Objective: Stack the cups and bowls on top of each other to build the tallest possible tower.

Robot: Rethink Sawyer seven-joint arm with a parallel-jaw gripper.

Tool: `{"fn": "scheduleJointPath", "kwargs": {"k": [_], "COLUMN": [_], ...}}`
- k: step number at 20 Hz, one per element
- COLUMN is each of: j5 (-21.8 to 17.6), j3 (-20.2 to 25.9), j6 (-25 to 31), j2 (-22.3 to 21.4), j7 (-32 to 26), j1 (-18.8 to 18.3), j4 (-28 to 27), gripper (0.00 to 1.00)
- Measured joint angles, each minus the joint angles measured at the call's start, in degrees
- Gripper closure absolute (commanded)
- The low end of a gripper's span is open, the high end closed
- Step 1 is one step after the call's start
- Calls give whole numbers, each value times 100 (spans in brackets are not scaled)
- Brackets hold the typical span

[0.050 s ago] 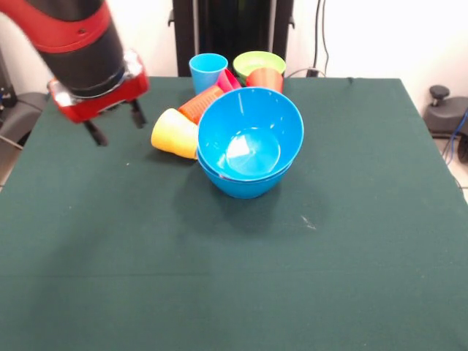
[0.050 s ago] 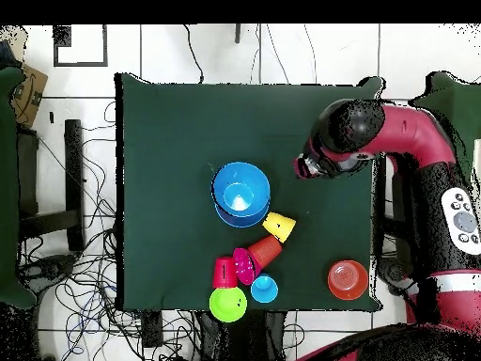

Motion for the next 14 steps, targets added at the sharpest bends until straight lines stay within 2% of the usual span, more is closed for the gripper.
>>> {"fn": "scheduleJointPath", "kwargs": {"k": [4,7,11,14], "j5": [-368,-438,-443,-466], "j3": [2,2,-28,-108], "j6": [601,844,859,857], "j2": [199,300,291,156], "j7": [-894,-1532,-1992,-2063], "j1": [105,124,80,33], "j4": [-635,-906,-867,-645], "gripper": [0,0,0,0]}}
